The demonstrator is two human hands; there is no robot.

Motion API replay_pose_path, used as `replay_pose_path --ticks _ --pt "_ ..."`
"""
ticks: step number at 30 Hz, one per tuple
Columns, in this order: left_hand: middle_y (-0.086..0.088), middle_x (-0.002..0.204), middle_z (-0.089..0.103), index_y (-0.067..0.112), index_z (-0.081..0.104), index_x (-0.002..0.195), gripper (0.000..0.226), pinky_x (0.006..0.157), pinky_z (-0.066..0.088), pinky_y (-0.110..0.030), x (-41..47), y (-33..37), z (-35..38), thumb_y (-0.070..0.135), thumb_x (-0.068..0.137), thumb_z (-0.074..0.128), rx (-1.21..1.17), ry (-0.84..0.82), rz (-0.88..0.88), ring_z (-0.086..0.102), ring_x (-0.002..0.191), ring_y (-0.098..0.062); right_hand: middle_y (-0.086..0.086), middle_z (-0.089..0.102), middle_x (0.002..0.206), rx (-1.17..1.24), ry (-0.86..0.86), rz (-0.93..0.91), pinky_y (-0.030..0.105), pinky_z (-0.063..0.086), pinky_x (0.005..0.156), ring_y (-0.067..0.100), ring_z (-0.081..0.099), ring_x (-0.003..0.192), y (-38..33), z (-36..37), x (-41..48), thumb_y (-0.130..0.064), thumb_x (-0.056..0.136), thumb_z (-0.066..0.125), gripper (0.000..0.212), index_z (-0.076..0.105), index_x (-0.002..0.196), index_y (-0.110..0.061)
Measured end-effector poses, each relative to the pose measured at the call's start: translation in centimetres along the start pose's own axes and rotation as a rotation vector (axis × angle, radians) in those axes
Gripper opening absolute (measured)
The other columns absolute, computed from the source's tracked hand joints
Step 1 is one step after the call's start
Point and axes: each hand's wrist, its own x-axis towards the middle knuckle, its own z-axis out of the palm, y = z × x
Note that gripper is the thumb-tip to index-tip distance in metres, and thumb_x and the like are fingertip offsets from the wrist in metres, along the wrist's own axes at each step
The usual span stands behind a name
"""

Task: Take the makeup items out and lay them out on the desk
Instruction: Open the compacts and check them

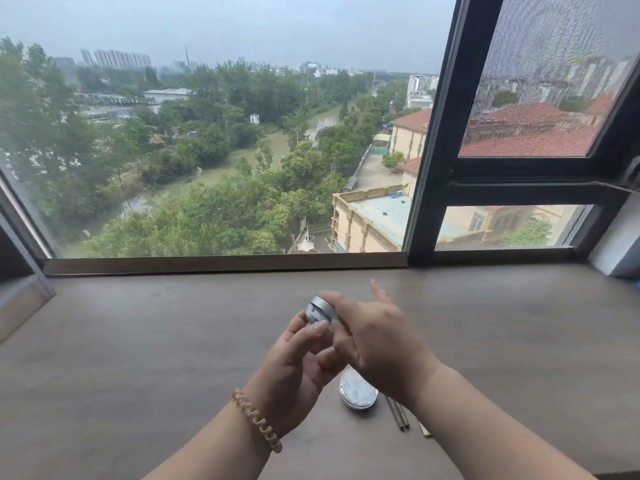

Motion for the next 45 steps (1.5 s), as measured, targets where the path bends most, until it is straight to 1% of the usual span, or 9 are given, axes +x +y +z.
replay_pose_path --ticks 4,8,17,23,30,34,36,43,45 --pt "-0.016 0.098 0.066 0.014 0.061 0.111 0.046 0.097 0.039 -0.044 -0.1 0.2 -0.1 0.023 0.067 0.070 0.014 0.013 -0.023 0.066 0.087 -0.030 -0.013 0.072 0.092 0.343 0.034 0.159 0.043 0.024 0.109 0.008 0.064 0.087 1.0 0.5 -0.1 -0.053 0.090 0.032 0.043 0.062 0.110 -0.030" --pt "-0.017 0.106 0.059 0.011 0.056 0.115 0.064 0.092 0.041 -0.041 -0.3 -0.1 0.0 0.025 0.057 0.080 -0.043 0.013 -0.086 0.064 0.091 -0.033 -0.001 0.064 0.067 0.593 0.215 0.305 0.039 0.047 0.065 0.015 0.058 0.066 2.3 0.7 -0.1 -0.055 0.089 0.038 0.047 0.065 0.080 -0.018" --pt "-0.025 0.130 0.052 0.004 0.041 0.136 0.083 0.082 0.047 -0.036 -1.3 -0.2 -0.1 0.024 0.063 0.075 -0.094 -0.137 -0.173 0.063 0.100 -0.036 0.007 0.031 0.061 0.800 0.284 0.527 0.036 0.023 0.056 0.017 0.028 0.057 3.8 0.2 1.0 -0.057 0.087 0.043 0.071 0.039 0.064 0.010" --pt "-0.016 0.096 0.071 0.014 0.068 0.108 0.042 0.074 0.051 -0.032 -2.0 -0.5 -0.8 0.014 0.066 0.068 0.086 -0.019 -0.135 0.070 0.079 -0.027 0.001 0.025 0.055 0.725 0.222 0.523 0.033 0.020 0.054 0.013 0.024 0.052 4.8 0.7 1.4 -0.055 0.087 0.042 0.054 0.033 0.053 -0.014" --pt "-0.008 0.068 0.068 0.009 0.062 0.083 0.009 0.061 0.054 -0.029 -2.3 -1.9 -1.9 0.014 0.076 0.066 0.259 0.273 -0.213 0.064 0.057 -0.019 -0.010 0.033 0.038 0.552 0.108 0.430 0.022 0.022 0.046 0.007 0.030 0.042 5.2 2.6 0.9 -0.050 0.087 0.042 0.050 0.027 0.047 -0.023" --pt "-0.009 0.069 0.069 0.005 0.060 0.088 0.005 0.063 0.055 -0.029 -2.0 -3.6 -2.9 0.008 0.090 0.056 0.256 0.348 -0.260 0.067 0.056 -0.018 -0.007 0.047 0.048 0.628 0.038 0.475 0.022 0.035 0.049 0.005 0.042 0.048 6.2 4.6 0.1 -0.061 0.087 0.038 0.055 0.048 0.055 -0.018" --pt "-0.010 0.071 0.069 0.003 0.059 0.091 0.005 0.063 0.055 -0.029 -1.9 -4.8 -3.7 0.007 0.091 0.056 0.243 0.395 -0.294 0.068 0.057 -0.018 0.009 0.060 0.064 0.744 0.011 0.575 0.038 0.049 0.063 0.017 0.055 0.058 6.6 5.3 -0.6 -0.069 0.081 0.036 0.066 0.064 0.080 -0.009" --pt "-0.009 0.076 0.069 0.006 0.059 0.092 0.010 0.063 0.051 -0.028 -0.9 -10.3 -7.8 0.006 0.094 0.049 0.233 0.630 -0.426 0.067 0.059 -0.016 0.000 0.068 0.091 0.657 -0.191 0.775 0.037 0.050 0.086 0.020 0.064 0.089 8.1 9.6 -6.1 -0.037 0.093 0.053 0.013 0.062 0.094 -0.027" --pt "-0.010 0.079 0.068 0.004 0.059 0.099 0.011 0.061 0.050 -0.028 -0.1 -11.6 -8.9 0.007 0.094 0.049 0.231 0.690 -0.454 0.066 0.062 -0.017 -0.007 0.065 0.107 0.612 -0.341 0.766 0.030 0.045 0.090 0.011 0.059 0.103 8.0 11.2 -7.8 -0.036 0.092 0.054 0.023 0.059 0.113 -0.029"
